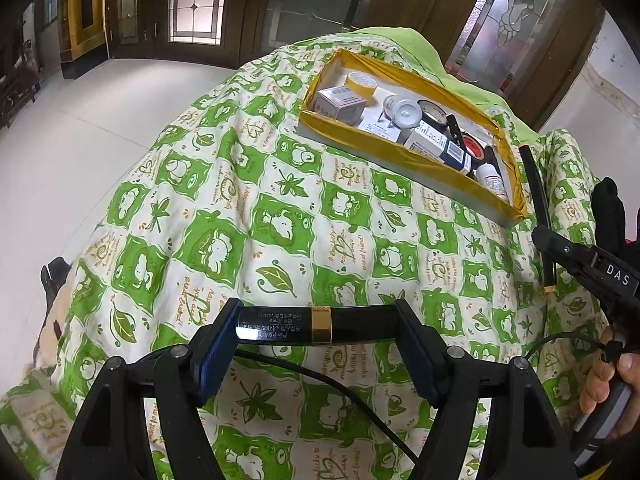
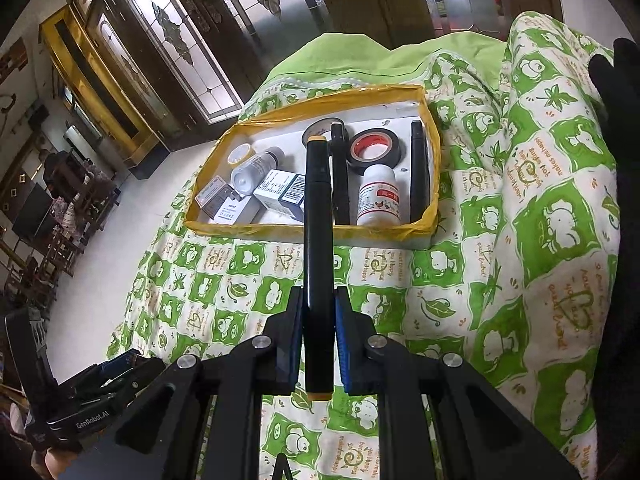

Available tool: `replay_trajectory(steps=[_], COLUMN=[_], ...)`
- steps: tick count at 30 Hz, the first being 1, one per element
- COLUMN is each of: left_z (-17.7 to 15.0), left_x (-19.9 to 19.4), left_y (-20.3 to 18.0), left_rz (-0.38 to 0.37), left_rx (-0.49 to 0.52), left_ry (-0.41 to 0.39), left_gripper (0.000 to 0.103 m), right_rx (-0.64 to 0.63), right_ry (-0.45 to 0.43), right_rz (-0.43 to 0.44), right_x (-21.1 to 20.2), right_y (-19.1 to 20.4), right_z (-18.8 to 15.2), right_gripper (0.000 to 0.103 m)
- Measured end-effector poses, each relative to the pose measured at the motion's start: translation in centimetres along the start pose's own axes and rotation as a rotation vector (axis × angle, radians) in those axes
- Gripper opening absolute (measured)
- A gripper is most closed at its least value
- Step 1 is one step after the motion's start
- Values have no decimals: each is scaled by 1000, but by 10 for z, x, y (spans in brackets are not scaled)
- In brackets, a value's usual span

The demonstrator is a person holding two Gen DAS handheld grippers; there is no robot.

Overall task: Organize rigid objects
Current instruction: 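Carry the lipstick and black pen toward the tray with both grippers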

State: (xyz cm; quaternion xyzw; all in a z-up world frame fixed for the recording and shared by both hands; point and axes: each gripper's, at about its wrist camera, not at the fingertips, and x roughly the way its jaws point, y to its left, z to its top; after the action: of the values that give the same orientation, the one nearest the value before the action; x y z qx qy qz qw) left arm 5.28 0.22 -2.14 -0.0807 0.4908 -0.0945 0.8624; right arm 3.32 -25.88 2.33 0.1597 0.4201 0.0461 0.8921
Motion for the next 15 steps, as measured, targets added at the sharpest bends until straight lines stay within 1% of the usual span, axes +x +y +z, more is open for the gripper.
replay_trajectory(steps=[6, 11, 15], left_z=[0, -1, -2], left_x=[-2, -4, -3], left_y=[-7, -7, -8], left_rz=[3, 11, 31], left_rx=[28, 31, 40], left_ry=[-7, -14, -17], left_gripper=[78, 78, 78], right_rx=[-12, -12, -15], right_ry=[0, 8, 11], right_rz=[8, 5, 5], right_x=[-1, 2, 3], right_y=[3, 3, 4], right_z=[0, 0, -1], right_gripper=[14, 14, 14])
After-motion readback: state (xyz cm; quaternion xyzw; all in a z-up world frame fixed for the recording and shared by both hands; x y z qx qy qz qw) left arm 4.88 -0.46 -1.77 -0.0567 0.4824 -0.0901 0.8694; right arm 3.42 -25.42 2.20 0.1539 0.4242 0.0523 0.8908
